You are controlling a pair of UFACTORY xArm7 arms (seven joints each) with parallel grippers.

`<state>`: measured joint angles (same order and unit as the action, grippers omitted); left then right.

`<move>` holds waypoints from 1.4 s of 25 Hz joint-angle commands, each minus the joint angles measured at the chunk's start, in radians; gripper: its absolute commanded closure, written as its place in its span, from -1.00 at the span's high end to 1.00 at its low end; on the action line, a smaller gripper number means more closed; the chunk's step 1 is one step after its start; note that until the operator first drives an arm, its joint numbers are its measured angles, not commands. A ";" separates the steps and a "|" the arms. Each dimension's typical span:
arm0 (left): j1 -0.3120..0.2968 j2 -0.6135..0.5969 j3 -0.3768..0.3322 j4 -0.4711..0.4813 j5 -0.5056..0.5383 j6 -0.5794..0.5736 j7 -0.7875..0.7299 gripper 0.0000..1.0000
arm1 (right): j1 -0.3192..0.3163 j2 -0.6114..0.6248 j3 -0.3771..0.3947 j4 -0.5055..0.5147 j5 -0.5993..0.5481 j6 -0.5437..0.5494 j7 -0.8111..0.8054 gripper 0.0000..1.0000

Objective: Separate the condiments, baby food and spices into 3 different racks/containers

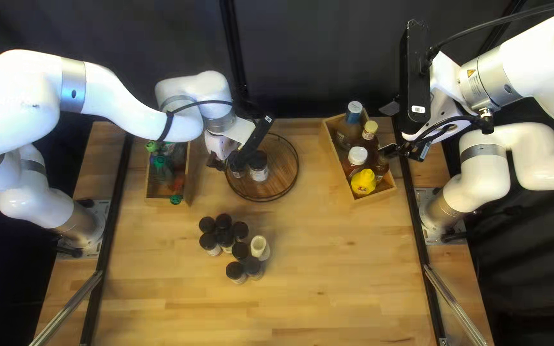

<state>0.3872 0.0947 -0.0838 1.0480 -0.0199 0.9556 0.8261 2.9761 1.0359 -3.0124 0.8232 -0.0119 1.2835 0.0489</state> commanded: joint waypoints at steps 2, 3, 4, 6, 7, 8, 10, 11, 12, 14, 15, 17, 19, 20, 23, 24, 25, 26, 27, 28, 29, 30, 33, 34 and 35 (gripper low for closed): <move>-0.030 -0.056 -0.031 0.004 -0.018 0.069 -0.030 1.00 | 0.000 0.000 0.000 0.000 0.000 0.000 0.000 1.00; -0.043 -0.065 -0.043 0.008 -0.029 0.093 -0.035 1.00 | 0.000 0.000 0.000 0.000 0.000 0.000 0.000 1.00; -0.056 -0.074 -0.057 0.010 -0.040 0.112 -0.039 1.00 | 0.000 0.000 0.000 0.000 0.000 0.000 0.000 1.00; -0.079 -0.087 -0.080 0.011 -0.056 0.141 -0.041 1.00 | 0.000 0.000 0.000 0.000 0.000 0.000 0.000 1.00; -0.085 -0.091 -0.087 0.010 -0.061 0.148 -0.040 1.00 | 0.000 0.000 0.000 0.000 0.000 0.000 0.000 1.00; -0.099 -0.103 -0.099 0.001 -0.072 0.159 -0.036 1.00 | 0.000 0.000 0.000 0.000 0.000 0.000 0.000 1.00; -0.116 -0.126 -0.117 -0.019 -0.091 0.166 -0.037 1.00 | 0.000 0.000 0.000 0.000 0.000 0.000 0.000 1.00; -0.124 -0.138 -0.124 -0.030 -0.098 0.165 -0.041 1.00 | 0.000 0.000 0.000 0.000 0.000 0.000 0.000 1.00; -0.132 -0.152 -0.133 -0.044 -0.106 0.162 -0.051 1.00 | 0.000 0.000 0.000 0.000 0.000 0.000 0.000 1.00; -0.160 -0.191 -0.163 -0.085 -0.127 0.136 -0.098 1.00 | 0.000 0.000 0.000 0.000 0.000 0.000 0.000 1.00; -0.168 -0.197 -0.171 -0.093 -0.133 0.127 -0.111 1.00 | 0.000 0.000 0.000 0.000 0.000 0.000 0.000 1.00; -0.193 -0.202 -0.199 -0.110 -0.147 0.099 -0.152 1.00 | 0.000 0.000 0.000 0.000 0.000 0.000 0.000 1.00; -0.226 -0.179 -0.236 -0.108 -0.157 0.065 -0.190 1.00 | 0.000 0.000 0.000 0.000 0.000 0.000 0.000 1.00; -0.234 -0.171 -0.244 -0.105 -0.159 0.056 -0.196 1.00 | 0.000 0.000 0.000 0.000 0.000 0.000 0.000 1.00; -0.270 -0.122 -0.282 -0.067 -0.154 0.019 -0.235 1.00 | 0.000 0.000 0.000 0.000 0.000 0.000 0.000 1.00; -0.280 -0.106 -0.293 -0.046 -0.142 0.014 -0.253 1.00 | 0.000 0.000 0.000 0.000 0.000 0.000 0.000 1.00; -0.285 -0.098 -0.298 -0.035 -0.134 0.011 -0.262 1.00 | 0.000 0.000 0.000 0.000 0.000 0.000 0.000 1.00; -0.301 -0.064 -0.311 0.013 -0.103 0.012 -0.297 1.00 | 0.000 0.000 0.000 0.000 0.000 0.000 0.000 1.00; -0.307 -0.047 -0.315 0.037 -0.088 0.016 -0.310 1.00 | 0.000 0.000 0.000 0.000 0.000 0.000 0.000 1.00; -0.313 -0.023 -0.316 0.072 -0.068 0.021 -0.327 1.00 | 0.000 0.000 0.000 0.000 0.000 0.000 0.000 1.00; -0.315 -0.001 -0.313 0.106 -0.050 0.027 -0.342 1.00 | 0.000 0.000 0.000 0.000 0.000 0.000 0.000 1.00; -0.315 0.007 -0.312 0.117 -0.042 0.026 -0.351 1.00 | 0.000 0.000 0.000 0.000 0.000 0.000 0.000 1.00; -0.318 0.047 -0.293 0.163 0.004 0.003 -0.441 1.00 | 0.000 0.000 0.000 0.000 0.000 0.000 0.000 1.00; -0.325 0.063 -0.286 0.176 0.025 -0.005 -0.491 1.00 | 0.000 0.000 0.000 0.000 0.000 0.000 0.000 1.00; -0.333 0.076 -0.280 0.187 0.045 -0.010 -0.544 1.00 | 0.000 0.000 0.000 0.000 0.000 0.000 0.000 1.00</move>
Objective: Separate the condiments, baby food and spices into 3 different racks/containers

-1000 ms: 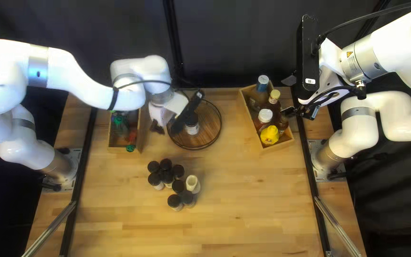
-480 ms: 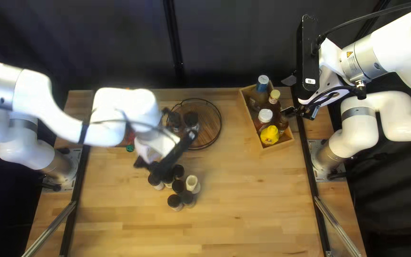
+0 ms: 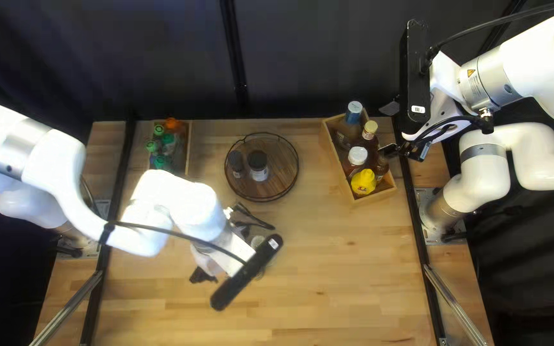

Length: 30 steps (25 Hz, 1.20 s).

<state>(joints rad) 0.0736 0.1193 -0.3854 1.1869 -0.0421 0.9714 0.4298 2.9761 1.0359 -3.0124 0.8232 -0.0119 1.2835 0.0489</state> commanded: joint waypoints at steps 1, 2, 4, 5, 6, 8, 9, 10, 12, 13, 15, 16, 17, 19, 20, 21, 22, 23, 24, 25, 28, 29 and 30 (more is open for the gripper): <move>-0.028 0.061 0.028 0.059 0.085 -0.027 -0.200 1.00 | 0.000 0.000 0.000 0.000 0.000 0.000 0.000 1.00; -0.033 0.066 0.031 0.064 0.097 -0.026 -0.238 1.00 | 0.000 0.000 0.000 0.000 0.000 0.000 0.000 1.00; -0.060 0.078 0.043 0.078 0.148 -0.018 -0.388 1.00 | 0.000 0.000 0.000 0.000 0.000 0.000 0.000 1.00; -0.066 0.078 0.044 0.077 0.161 -0.015 -0.422 1.00 | 0.000 0.000 0.000 0.000 0.000 0.000 0.000 1.00; -0.078 0.077 0.044 0.071 0.179 -0.012 -0.477 1.00 | 0.000 0.000 0.000 0.000 0.000 0.000 0.000 1.00; -0.094 0.080 0.036 0.067 0.192 -0.010 -0.525 1.00 | 0.000 0.000 0.000 0.000 0.000 0.000 0.000 1.00; -0.104 0.084 0.030 0.067 0.196 -0.010 -0.541 1.00 | 0.000 0.000 0.000 0.000 0.000 0.000 0.000 1.00; -0.114 0.088 0.022 0.061 0.196 -0.013 -0.546 1.00 | 0.000 0.000 0.000 0.000 0.000 0.000 0.000 1.00; -0.120 0.072 0.006 0.024 0.180 -0.031 -0.523 1.00 | 0.000 0.000 0.000 0.000 0.000 0.000 0.000 1.00; -0.116 0.041 -0.006 -0.028 0.155 -0.052 -0.472 1.00 | 0.000 0.000 0.000 0.000 0.000 0.000 0.000 1.00; -0.098 -0.025 -0.012 -0.121 0.096 -0.088 -0.372 1.00 | 0.000 0.000 0.000 0.000 0.000 0.000 0.000 1.00; -0.085 -0.086 -0.003 -0.198 0.042 -0.108 -0.280 1.00 | 0.000 0.000 0.000 0.000 0.000 0.000 0.000 1.00; -0.082 -0.104 0.002 -0.219 0.024 -0.111 -0.247 1.00 | 0.000 0.000 0.000 0.000 0.000 0.000 0.000 1.00; -0.074 -0.202 0.039 -0.325 -0.032 -0.112 -0.128 1.00 | 0.000 0.000 0.000 0.000 0.000 0.000 0.000 1.00; -0.073 -0.237 0.053 -0.360 -0.046 -0.109 -0.093 1.00 | 0.000 0.000 0.000 0.000 0.000 0.000 0.000 1.00; -0.073 -0.296 0.078 -0.416 -0.062 -0.098 -0.033 1.00 | 0.000 0.000 0.000 0.000 0.000 0.000 0.000 1.00; -0.073 -0.317 0.087 -0.435 -0.066 -0.092 -0.010 1.00 | 0.000 0.000 0.000 0.000 0.000 0.000 0.000 1.00; -0.074 -0.367 0.109 -0.477 -0.072 -0.076 0.042 1.00 | 0.000 0.000 0.000 0.000 0.000 0.000 0.000 1.00; -0.073 -0.408 0.128 -0.513 -0.072 -0.062 0.081 1.00 | 0.000 0.000 0.000 0.000 0.000 0.000 0.000 1.00; -0.071 -0.427 0.136 -0.528 -0.069 -0.053 0.100 1.00 | 0.000 0.000 0.000 0.000 0.000 0.000 0.000 1.00; -0.040 -0.539 0.202 -0.650 -0.037 -0.050 0.193 1.00 | 0.000 0.000 0.000 0.000 0.000 0.000 0.000 1.00; -0.028 -0.552 0.213 -0.677 -0.024 -0.068 0.202 1.00 | 0.000 0.000 0.000 0.000 0.000 0.000 0.000 1.00; -0.021 -0.553 0.217 -0.691 -0.017 -0.081 0.204 1.00 | 0.000 0.000 0.000 0.000 0.000 0.000 0.000 1.00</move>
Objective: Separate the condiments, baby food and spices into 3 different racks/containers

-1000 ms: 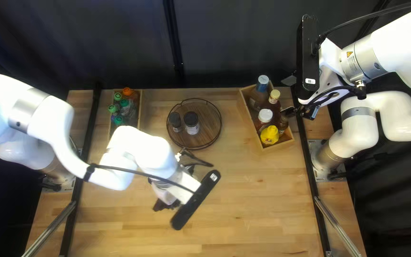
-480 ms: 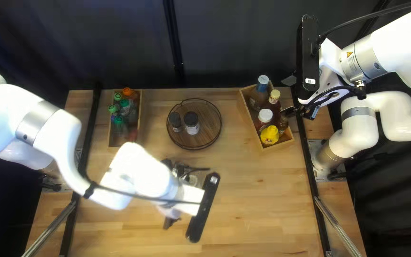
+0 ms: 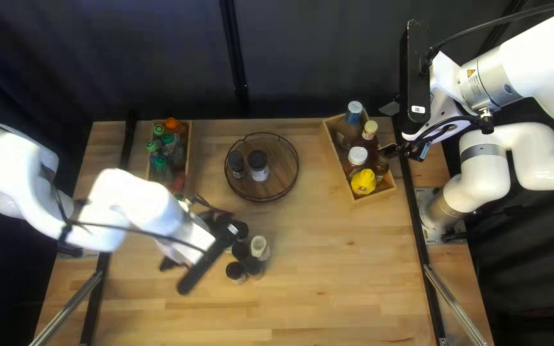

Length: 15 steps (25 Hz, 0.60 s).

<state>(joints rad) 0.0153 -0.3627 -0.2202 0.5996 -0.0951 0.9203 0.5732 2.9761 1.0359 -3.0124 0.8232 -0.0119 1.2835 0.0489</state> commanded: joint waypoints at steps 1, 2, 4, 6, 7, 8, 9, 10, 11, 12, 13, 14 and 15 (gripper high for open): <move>0.049 -0.063 0.055 -0.123 0.048 -0.060 0.059 1.00 | 0.000 0.000 0.000 0.000 0.000 0.000 0.000 1.00; 0.057 -0.045 0.056 -0.131 0.056 -0.087 0.055 1.00 | 0.000 0.000 0.000 0.000 0.000 0.000 0.000 1.00; 0.076 0.020 0.049 -0.140 0.082 -0.162 0.033 1.00 | 0.000 0.000 0.000 0.000 0.000 0.000 0.000 1.00; 0.086 0.070 0.045 -0.138 0.095 -0.217 0.014 1.00 | 0.000 0.000 0.000 0.000 0.000 0.000 0.000 1.00; 0.087 0.082 0.044 -0.136 0.098 -0.229 0.008 1.00 | 0.000 0.000 0.000 0.000 0.000 0.000 0.000 1.00; 0.086 0.101 0.040 -0.130 0.100 -0.246 -0.003 1.00 | 0.000 0.000 0.000 0.000 0.000 0.000 0.000 1.00; 0.085 0.113 0.036 -0.124 0.101 -0.255 -0.011 1.00 | 0.000 0.000 0.000 0.000 0.000 0.000 0.000 1.00; 0.084 0.127 0.033 -0.117 0.102 -0.263 -0.018 1.00 | 0.000 0.000 0.000 0.000 0.000 0.000 0.000 1.00; 0.082 0.152 0.028 -0.105 0.104 -0.276 -0.027 1.00 | 0.000 0.000 0.000 0.000 0.000 0.000 0.000 1.00; 0.081 0.162 0.026 -0.099 0.104 -0.280 -0.028 1.00 | 0.000 0.000 0.000 0.000 0.000 0.000 0.000 1.00; 0.079 0.185 0.025 -0.086 0.103 -0.288 -0.028 1.00 | 0.000 0.000 0.000 0.000 0.000 0.000 0.000 1.00; 0.079 0.196 0.024 -0.077 0.101 -0.290 -0.026 1.00 | 0.000 0.000 0.000 0.000 0.000 0.000 0.000 1.00; 0.078 0.205 0.024 -0.070 0.100 -0.290 -0.024 1.00 | 0.000 0.000 0.000 0.000 0.000 0.000 0.000 1.00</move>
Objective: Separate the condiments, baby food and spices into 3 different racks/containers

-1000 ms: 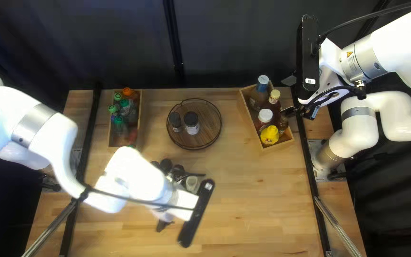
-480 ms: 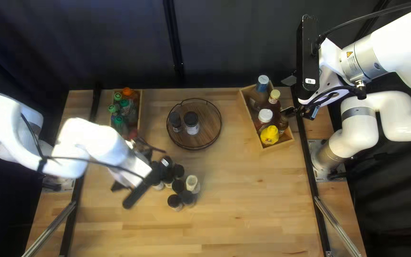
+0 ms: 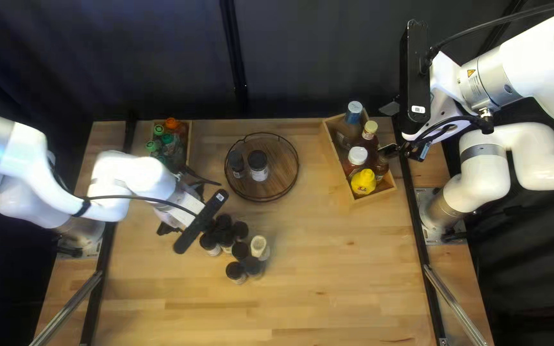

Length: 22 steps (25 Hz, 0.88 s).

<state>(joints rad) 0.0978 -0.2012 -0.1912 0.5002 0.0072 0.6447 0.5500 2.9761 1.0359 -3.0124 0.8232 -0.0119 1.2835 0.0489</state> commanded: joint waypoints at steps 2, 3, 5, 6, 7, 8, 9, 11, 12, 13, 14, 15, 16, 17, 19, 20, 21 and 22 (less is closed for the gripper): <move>-0.006 0.056 -0.005 0.044 -0.006 -0.012 0.004 1.00 | 0.000 0.000 0.000 0.000 0.000 0.000 0.000 1.00; -0.008 0.074 -0.006 0.062 -0.008 -0.009 0.008 1.00 | 0.000 0.000 0.000 0.000 0.000 0.000 0.000 1.00; -0.009 0.093 -0.007 0.081 -0.010 -0.004 0.015 1.00 | 0.000 0.000 0.000 0.000 0.000 0.000 0.000 1.00; -0.009 0.105 -0.006 0.093 -0.012 -0.003 0.022 1.00 | 0.000 0.000 0.000 0.000 0.000 0.000 0.000 1.00; -0.009 0.111 -0.006 0.098 -0.013 -0.003 0.026 1.00 | 0.000 0.000 0.000 0.000 0.000 0.000 0.000 1.00; -0.009 0.114 -0.004 0.101 -0.017 -0.002 0.033 1.00 | 0.000 0.000 0.000 0.000 0.000 0.000 0.000 1.00; -0.008 0.113 -0.003 0.101 -0.020 -0.001 0.037 1.00 | 0.000 0.000 0.000 0.000 0.000 0.000 0.000 1.00; -0.009 0.111 -0.002 0.099 -0.024 -0.001 0.042 1.00 | 0.000 0.000 0.000 0.000 0.000 0.000 0.000 1.00; -0.009 0.111 -0.002 0.099 -0.025 -0.002 0.043 1.00 | 0.000 0.000 0.000 0.000 0.000 0.000 0.000 1.00; -0.009 0.111 -0.002 0.098 -0.026 -0.002 0.044 0.92 | 0.000 0.000 0.000 0.000 0.000 0.000 0.000 1.00; -0.008 0.110 -0.002 0.098 -0.025 -0.002 0.042 0.63 | 0.000 0.000 0.000 0.000 0.000 0.000 0.000 1.00; -0.008 0.111 -0.001 0.099 -0.025 -0.002 0.042 -0.05 | 0.000 0.000 0.000 0.000 0.000 0.000 0.000 1.00; -0.007 0.111 -0.001 0.100 -0.025 -0.003 0.042 -0.82 | 0.000 0.000 0.000 0.000 0.000 0.000 0.000 1.00; -0.007 0.112 -0.001 0.100 -0.025 -0.003 0.041 -0.85 | 0.000 0.000 0.000 0.000 0.000 0.000 0.000 1.00; -0.007 0.112 -0.001 0.104 -0.022 0.000 0.036 -0.99 | 0.000 0.000 0.000 0.000 0.000 0.000 0.000 1.00; -0.007 0.112 -0.001 0.105 -0.021 0.002 0.035 -1.00 | 0.000 0.000 0.000 0.000 0.000 0.000 0.000 1.00; -0.007 0.108 -0.002 0.109 -0.020 0.009 0.033 -1.00 | 0.000 0.000 0.000 0.000 0.000 0.000 0.000 1.00; -0.007 0.105 -0.002 0.112 -0.020 0.014 0.031 -0.99 | 0.000 0.000 0.000 0.000 0.000 0.000 0.000 1.00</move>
<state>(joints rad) 0.0910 -0.0909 -0.1925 0.6066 -0.0141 0.6498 0.5850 2.9761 1.0359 -3.0124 0.8232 -0.0119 1.2835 0.0489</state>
